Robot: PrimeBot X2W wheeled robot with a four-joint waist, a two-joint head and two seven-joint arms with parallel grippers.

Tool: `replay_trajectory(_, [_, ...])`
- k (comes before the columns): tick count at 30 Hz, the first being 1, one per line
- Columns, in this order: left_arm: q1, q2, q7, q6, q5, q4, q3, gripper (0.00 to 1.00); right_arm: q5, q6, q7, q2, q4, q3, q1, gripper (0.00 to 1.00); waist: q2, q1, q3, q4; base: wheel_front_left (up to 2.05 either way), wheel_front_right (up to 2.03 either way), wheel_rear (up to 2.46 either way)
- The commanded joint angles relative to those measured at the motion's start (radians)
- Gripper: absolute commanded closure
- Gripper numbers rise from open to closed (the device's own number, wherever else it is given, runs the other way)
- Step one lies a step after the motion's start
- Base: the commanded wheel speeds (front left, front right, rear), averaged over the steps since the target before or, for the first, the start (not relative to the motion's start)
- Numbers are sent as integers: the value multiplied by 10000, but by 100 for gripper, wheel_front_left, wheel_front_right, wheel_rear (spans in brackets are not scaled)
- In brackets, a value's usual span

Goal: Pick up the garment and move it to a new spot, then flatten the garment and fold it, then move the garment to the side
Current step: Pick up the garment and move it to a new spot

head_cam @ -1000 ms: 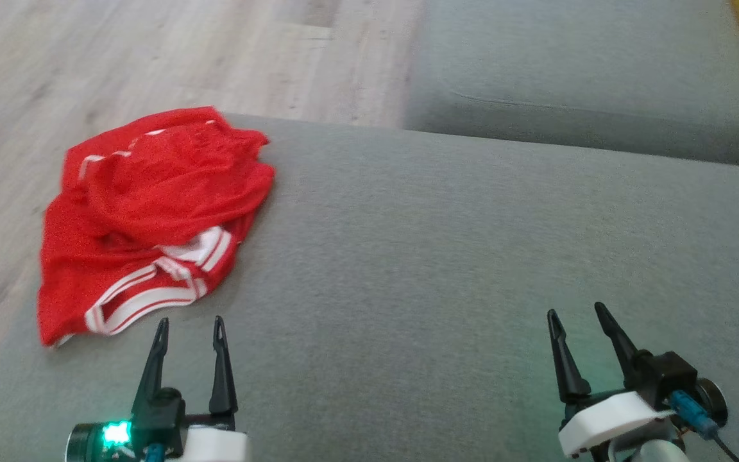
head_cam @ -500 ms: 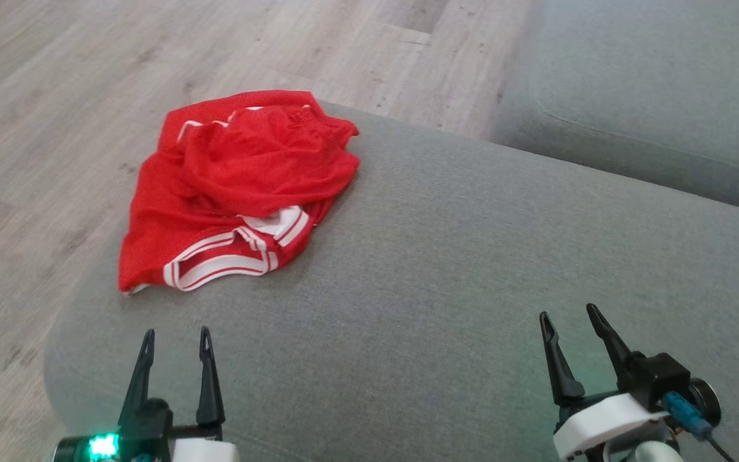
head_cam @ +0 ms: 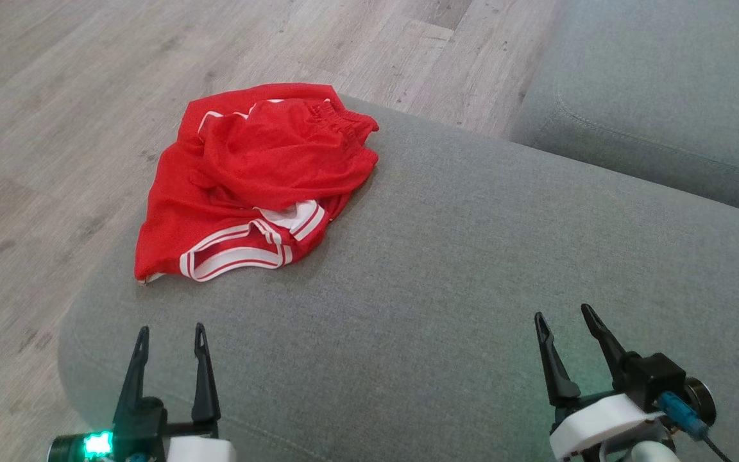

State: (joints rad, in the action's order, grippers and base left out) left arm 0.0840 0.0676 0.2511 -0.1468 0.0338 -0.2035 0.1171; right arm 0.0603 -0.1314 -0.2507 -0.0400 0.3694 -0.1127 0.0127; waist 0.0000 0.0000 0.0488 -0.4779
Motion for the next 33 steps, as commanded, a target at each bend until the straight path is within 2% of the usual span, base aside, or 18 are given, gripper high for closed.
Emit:
replay_trajectory(1, [-340, 36, 107, -45, -89, 365, -377, 0, 2, 7, -111, -102, -281, -225, -353, 0, 0, 0, -7, -4, 0, 0, 0])
replay_trajectory(5, [-392, 50, 107, -85, -139, 478, -420, 0, -19, 7, -111, -102, -286, -226, -345, 0, 0, 0, -51, -42, 0, 0, 0])
replay_trajectory(11, [-877, 395, 107, -44, -352, 962, -406, 0, -200, 7, -111, -102, -299, -31, -178, 0, 0, 0, -273, -209, 0, 0, 0])
replay_trajectory(19, [-3205, 1042, 107, 492, -4, 1874, -826, 0, -1062, 7, -111, -102, -601, 593, -607, 0, 0, 0, -1699, -163, 0, 0, 0])
replay_trajectory(22, [-4458, 1312, 107, 843, 60, 1791, -843, 0, -1572, 7, -111, -102, -693, 798, -910, 0, 0, 0, -2330, -3, 0, 0, 0])
replay_trajectory(28, [-7541, 1609, -72, 1768, 126, 319, -351, 0, -2655, 7, -111, -110, -1060, 1232, -1514, 0, 0, 0, -3638, 424, 0, 0, 0])
replay_trajectory(33, [-10257, 1392, -369, 2195, 279, -1673, 28, 0, -3278, 7, -111, -559, -1824, 1442, -1824, 0, 0, 0, -4704, 742, 0, 0, 0])
